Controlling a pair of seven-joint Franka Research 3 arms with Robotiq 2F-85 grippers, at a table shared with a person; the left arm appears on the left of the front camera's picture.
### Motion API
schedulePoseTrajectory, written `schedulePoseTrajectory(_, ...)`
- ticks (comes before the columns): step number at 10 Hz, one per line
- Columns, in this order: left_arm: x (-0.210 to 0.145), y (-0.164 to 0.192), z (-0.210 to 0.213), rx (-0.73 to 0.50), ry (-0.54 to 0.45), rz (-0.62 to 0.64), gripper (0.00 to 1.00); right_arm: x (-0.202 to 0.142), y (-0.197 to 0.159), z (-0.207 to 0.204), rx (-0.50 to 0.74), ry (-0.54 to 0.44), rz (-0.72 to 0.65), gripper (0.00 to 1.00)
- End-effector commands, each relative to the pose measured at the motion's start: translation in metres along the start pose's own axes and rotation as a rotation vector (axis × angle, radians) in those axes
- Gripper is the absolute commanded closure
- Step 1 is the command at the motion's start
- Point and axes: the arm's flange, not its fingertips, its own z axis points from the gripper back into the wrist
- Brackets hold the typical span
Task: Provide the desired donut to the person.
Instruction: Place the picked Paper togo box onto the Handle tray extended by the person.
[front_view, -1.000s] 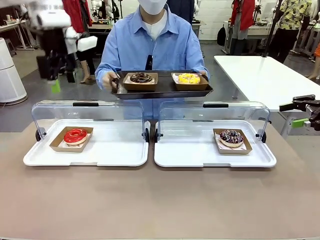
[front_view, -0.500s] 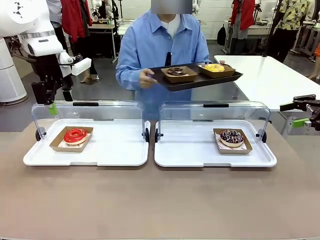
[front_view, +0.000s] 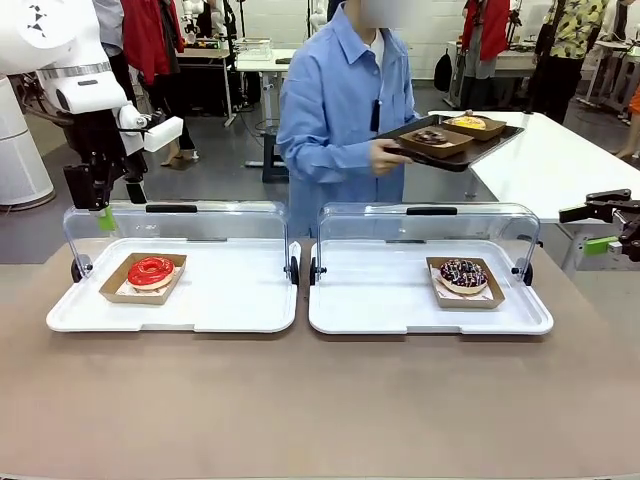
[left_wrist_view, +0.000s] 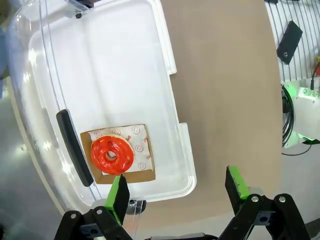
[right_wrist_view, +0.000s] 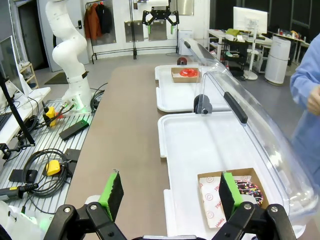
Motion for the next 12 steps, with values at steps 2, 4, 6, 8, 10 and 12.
schedulePoseTrajectory(2,0.000,0.000,0.001,0.001,0.004,0.003,0.00,0.000,0.002,-0.001,0.000,-0.006,0.003,0.00)
schedulePoseTrajectory(4,0.000,0.000,0.001,0.001,0.004,0.003,0.00,0.000,0.002,-0.001,0.000,-0.006,0.003,0.00)
schedulePoseTrajectory(6,-0.029,0.000,-0.004,0.005,-0.092,0.002,0.00,0.000,0.002,-0.001,0.000,-0.006,0.003,0.00)
schedulePoseTrajectory(8,-0.100,0.012,-0.004,-0.005,-0.240,0.017,0.00,0.000,0.002,-0.001,0.000,-0.006,0.003,0.00)
schedulePoseTrajectory(10,-0.164,-0.012,-0.026,-0.015,-0.406,0.068,0.00,0.000,0.002,-0.001,0.000,-0.006,0.003,0.00)
schedulePoseTrajectory(12,-0.235,-0.018,-0.023,-0.063,-0.674,0.068,0.00,0.000,0.002,-0.001,0.000,-0.006,0.003,0.00)
